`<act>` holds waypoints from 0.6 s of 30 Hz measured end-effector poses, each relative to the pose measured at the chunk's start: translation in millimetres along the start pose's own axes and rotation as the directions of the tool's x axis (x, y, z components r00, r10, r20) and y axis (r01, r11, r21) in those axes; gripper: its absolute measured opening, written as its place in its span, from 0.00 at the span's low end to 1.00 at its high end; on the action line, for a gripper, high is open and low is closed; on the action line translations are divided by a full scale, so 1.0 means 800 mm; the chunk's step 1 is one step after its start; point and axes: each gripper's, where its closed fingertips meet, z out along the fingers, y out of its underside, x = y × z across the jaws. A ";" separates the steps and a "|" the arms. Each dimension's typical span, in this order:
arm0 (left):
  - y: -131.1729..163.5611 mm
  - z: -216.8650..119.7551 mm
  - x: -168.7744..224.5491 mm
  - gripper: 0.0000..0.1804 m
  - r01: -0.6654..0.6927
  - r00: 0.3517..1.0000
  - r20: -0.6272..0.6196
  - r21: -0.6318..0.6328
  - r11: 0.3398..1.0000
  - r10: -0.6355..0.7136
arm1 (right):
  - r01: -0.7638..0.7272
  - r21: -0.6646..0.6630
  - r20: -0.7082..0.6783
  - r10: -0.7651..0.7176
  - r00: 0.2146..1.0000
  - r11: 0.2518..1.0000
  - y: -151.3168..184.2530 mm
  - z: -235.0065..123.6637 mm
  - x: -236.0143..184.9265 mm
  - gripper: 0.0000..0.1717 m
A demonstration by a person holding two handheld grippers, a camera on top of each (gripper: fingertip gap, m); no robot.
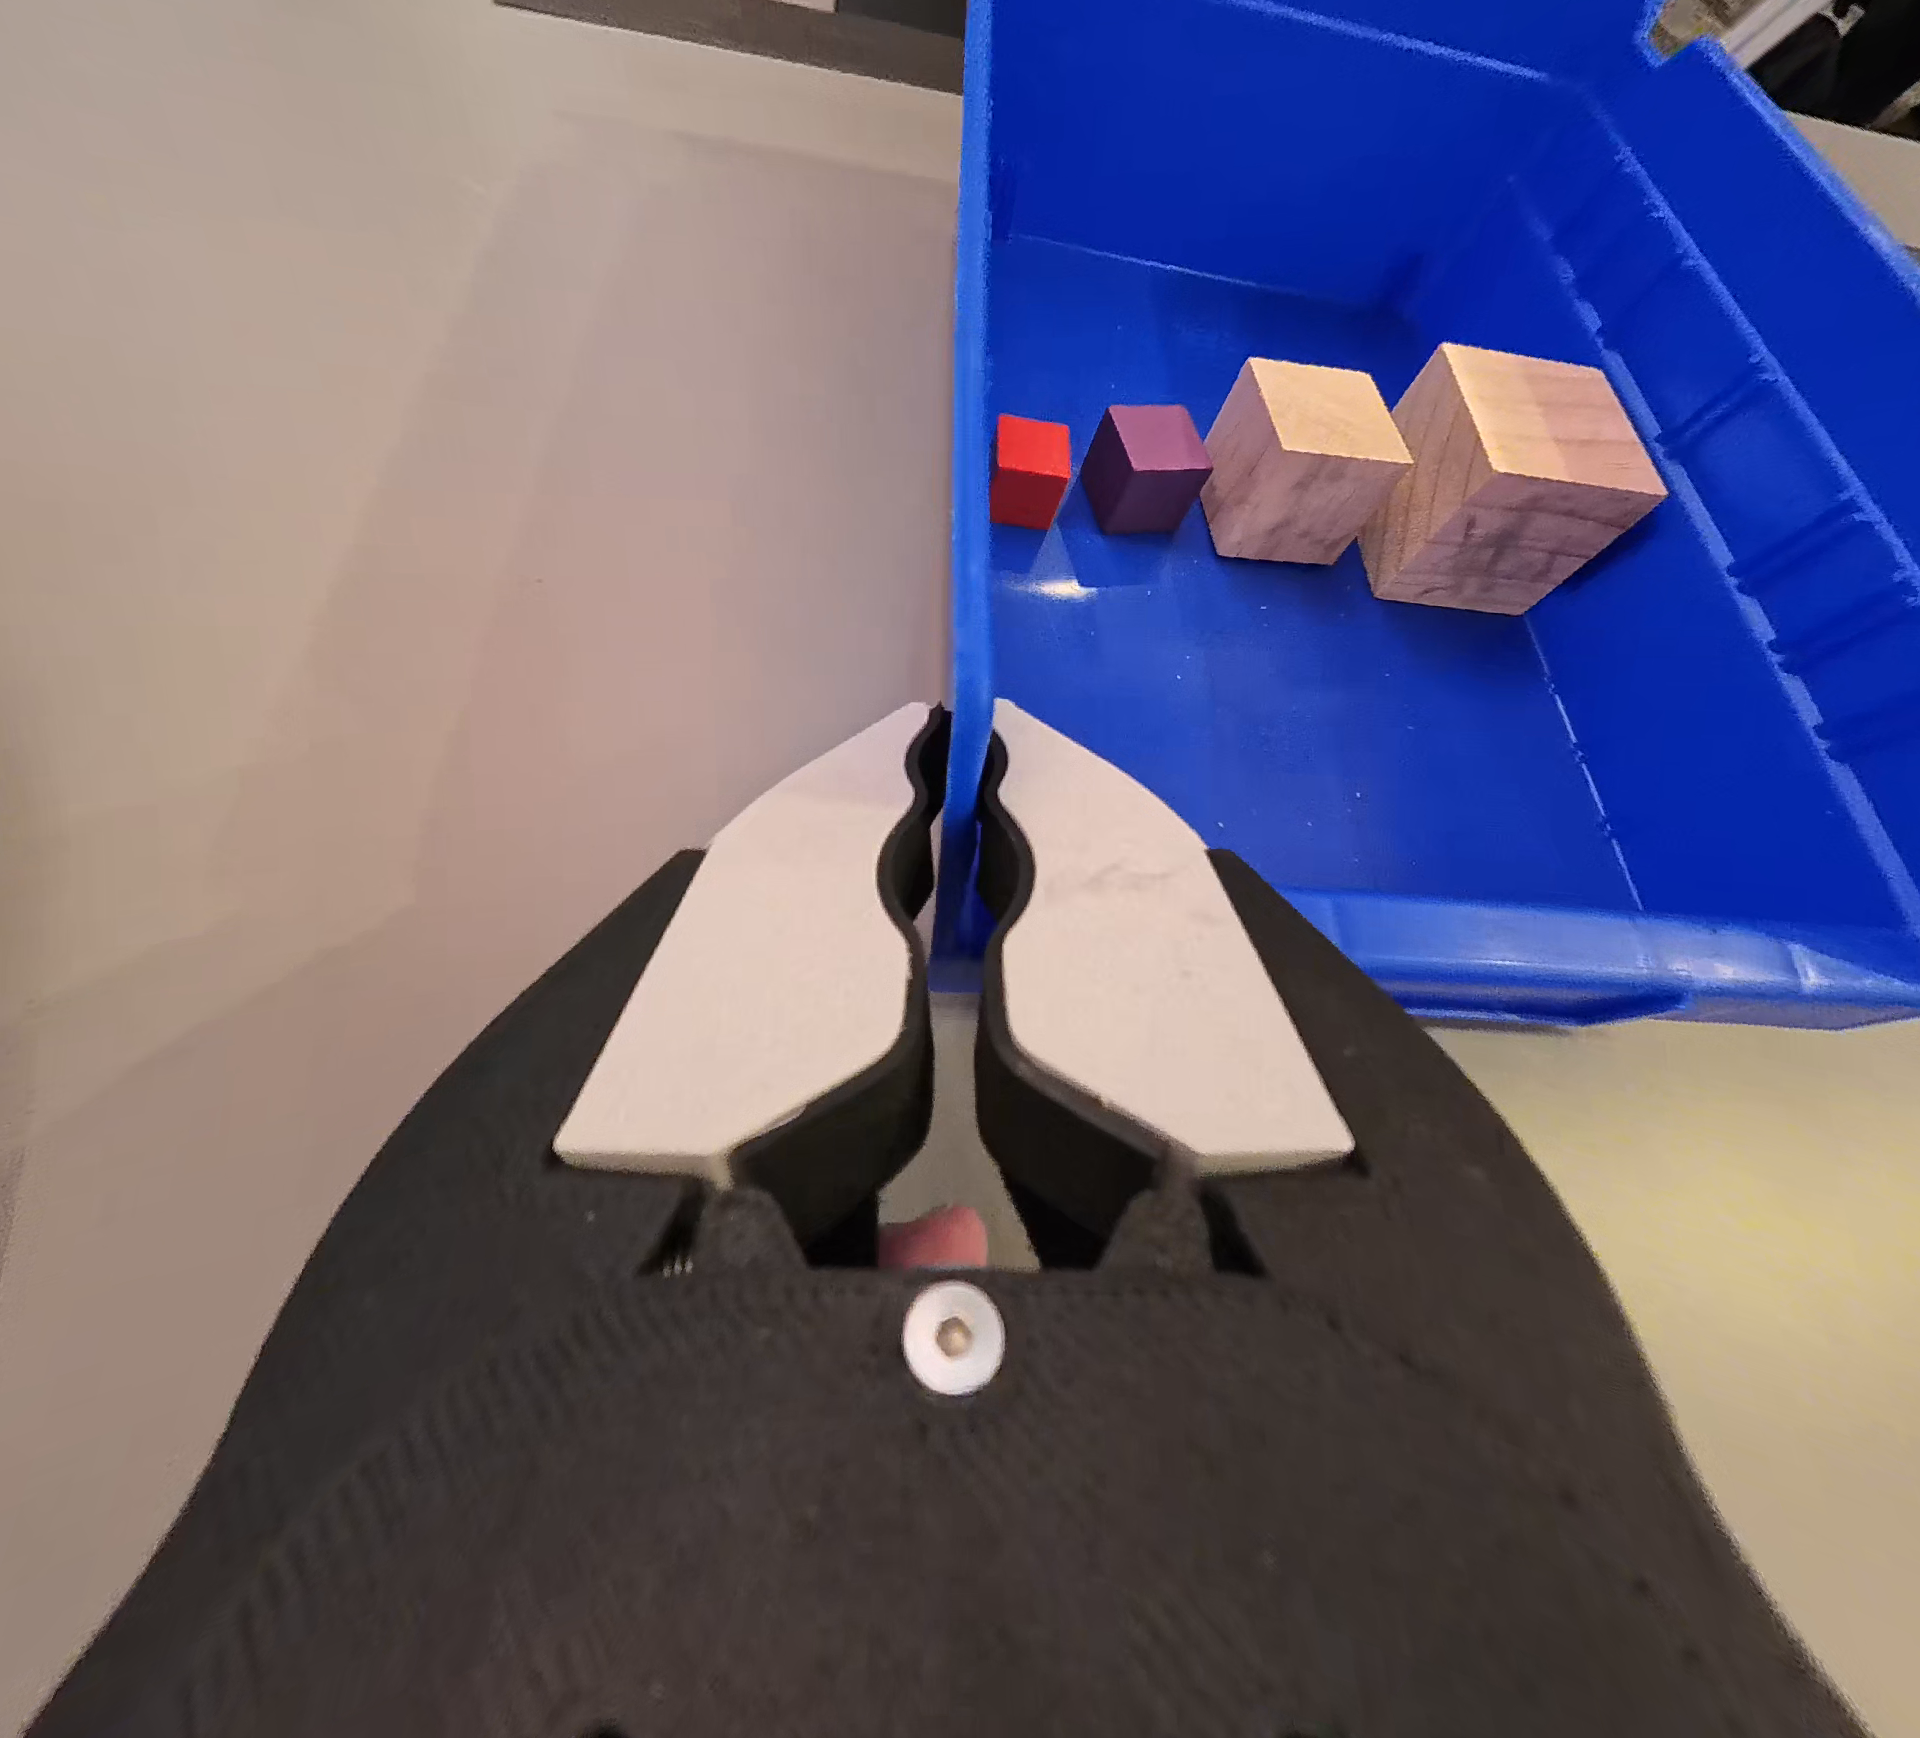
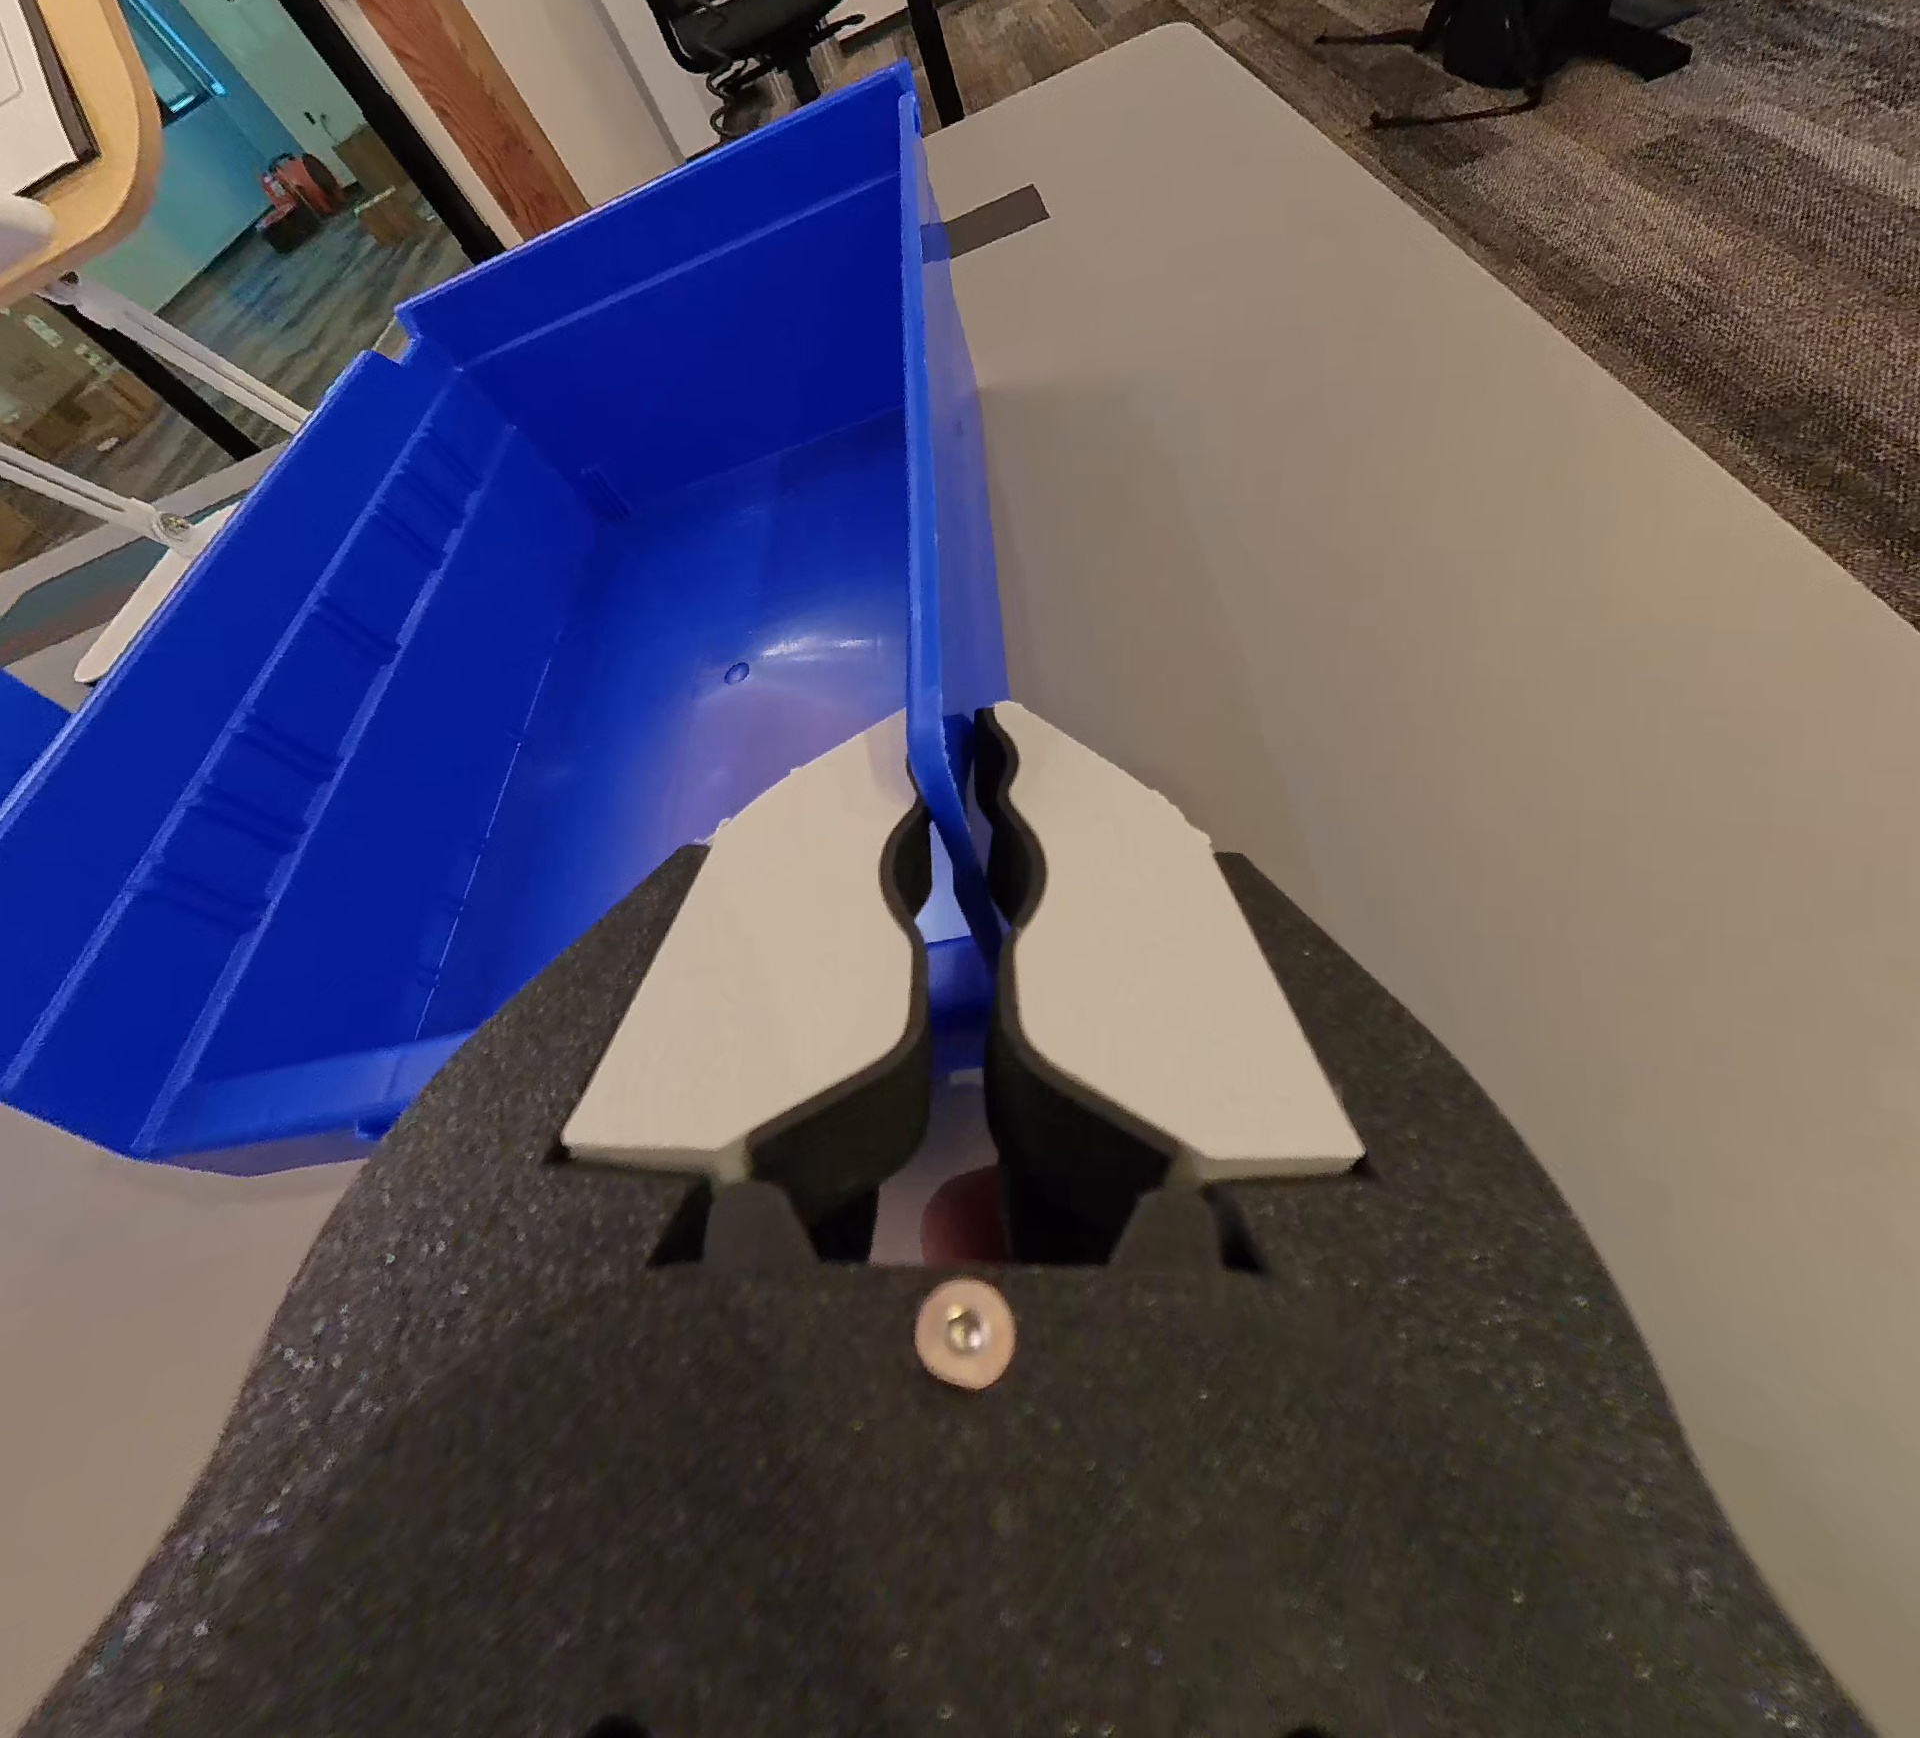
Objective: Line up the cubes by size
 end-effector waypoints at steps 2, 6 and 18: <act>-0.004 0.003 -0.010 0.01 0.010 1.000 0.012 0.001 1.000 -0.010 | 0.005 0.000 -0.003 -0.005 1.000 1.000 -0.001 0.003 -0.002 0.03; -0.011 0.009 -0.029 0.01 0.017 0.999 0.035 0.000 1.000 -0.017 | 0.024 -0.001 -0.013 -0.024 1.000 1.000 -0.002 0.011 -0.005 0.02; -0.035 0.033 -0.075 0.02 0.047 0.997 0.068 0.006 0.999 -0.047 | 0.045 -0.007 -0.025 -0.045 0.999 0.999 -0.013 0.045 -0.013 0.02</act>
